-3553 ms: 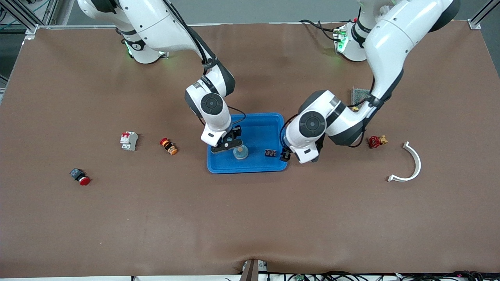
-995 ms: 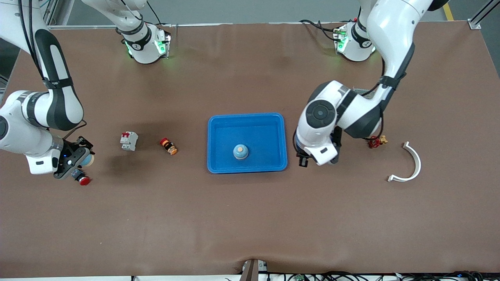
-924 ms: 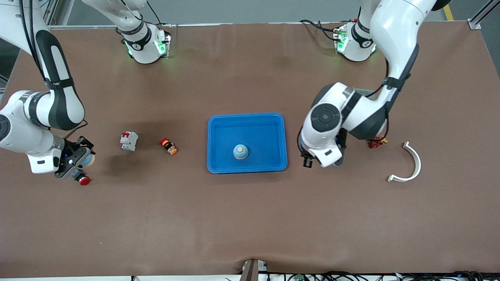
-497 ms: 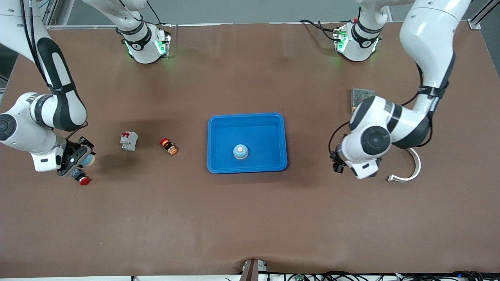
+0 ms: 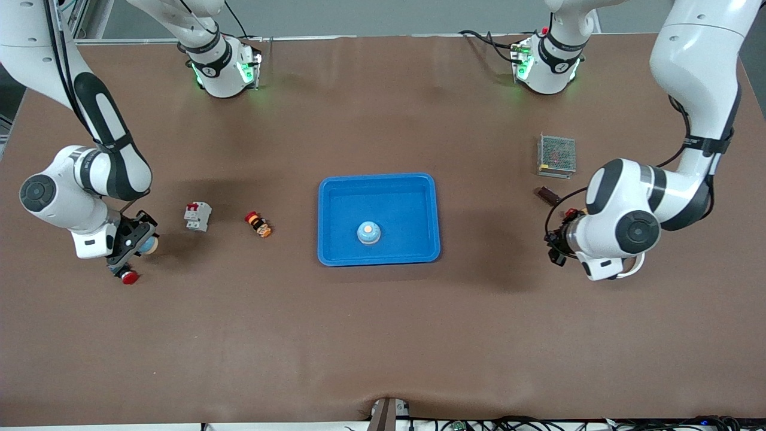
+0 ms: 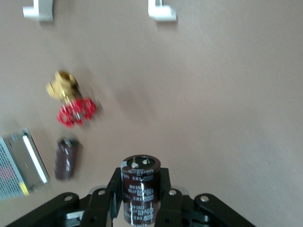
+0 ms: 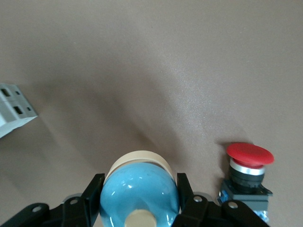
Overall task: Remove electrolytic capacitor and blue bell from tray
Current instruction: 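Lower the bell near the red button while the left gripper lowers the capacitor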
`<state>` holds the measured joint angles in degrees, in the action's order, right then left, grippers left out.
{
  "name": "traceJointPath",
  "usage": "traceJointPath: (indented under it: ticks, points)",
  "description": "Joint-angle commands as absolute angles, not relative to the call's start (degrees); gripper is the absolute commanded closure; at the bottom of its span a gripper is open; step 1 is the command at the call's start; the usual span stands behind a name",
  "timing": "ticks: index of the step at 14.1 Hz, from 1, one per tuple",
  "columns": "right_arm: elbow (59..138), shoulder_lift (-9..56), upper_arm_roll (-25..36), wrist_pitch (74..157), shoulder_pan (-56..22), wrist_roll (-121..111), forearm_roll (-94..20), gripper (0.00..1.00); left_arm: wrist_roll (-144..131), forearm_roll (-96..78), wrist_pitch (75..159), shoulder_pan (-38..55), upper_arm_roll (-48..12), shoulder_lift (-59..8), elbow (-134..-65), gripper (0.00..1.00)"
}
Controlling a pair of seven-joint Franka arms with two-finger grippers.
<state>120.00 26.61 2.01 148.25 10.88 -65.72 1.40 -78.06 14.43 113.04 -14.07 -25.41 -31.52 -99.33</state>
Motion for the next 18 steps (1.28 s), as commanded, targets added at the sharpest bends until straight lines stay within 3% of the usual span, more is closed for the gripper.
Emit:
traceJointPath:
  ticks: [1, 7, 8, 9, 10, 13, 15, 17, 18]
  points:
    - [121.9, 27.8, 0.9, 152.4, 12.3, -66.5, 1.7, 0.55, -73.3, 17.7, 113.1, -17.6, -26.1, -30.9, -101.3, 1.0]
    - [122.5, 28.7, 0.8, 154.3, 12.1, -66.4, 1.4, 0.55, -68.0, 24.8, 115.2, -21.8, -26.1, -34.8, -101.5, 1.0]
    - [122.4, 28.7, 0.8, 154.3, 12.1, -66.4, 1.4, 0.39, -67.9, 25.6, 115.9, -22.0, -26.1, -35.5, -101.5, 1.0]
    - [122.4, 28.7, 0.7, 154.2, 12.1, -66.4, 1.4, 0.09, -67.6, 26.6, 116.3, -22.1, -26.0, -35.9, -101.5, 1.0]
    - [122.3, 28.7, 0.7, 154.2, 12.2, -66.3, 1.3, 0.0, -66.8, 27.3, 116.4, -22.4, -26.0, -36.5, -101.5, 1.0]
    - [121.8, 28.5, 0.7, 153.5, 12.1, -66.2, 1.2, 0.0, -66.4, 28.7, 117.9, -23.3, -26.0, -37.6, -101.4, 1.0]
    - [121.5, 27.9, 0.5, 152.3, 12.0, -66.1, 1.2, 0.0, -66.3, 29.4, 118.6, -23.6, -26.0, -38.3, -101.3, 0.9]
    - [119.2, 26.9, 0.5, 147.6, 11.8, -66.0, 1.1, 0.0, -66.3, 29.3, 118.6, -23.6, -26.0, -38.5, -101.3, 0.55]
    - [117.1, 25.9, 0.5, 143.2, 11.5, -65.9, 1.1, 0.0, -66.3, 29.3, 118.6, -23.5, -26.0, -38.6, -101.1, 0.45]
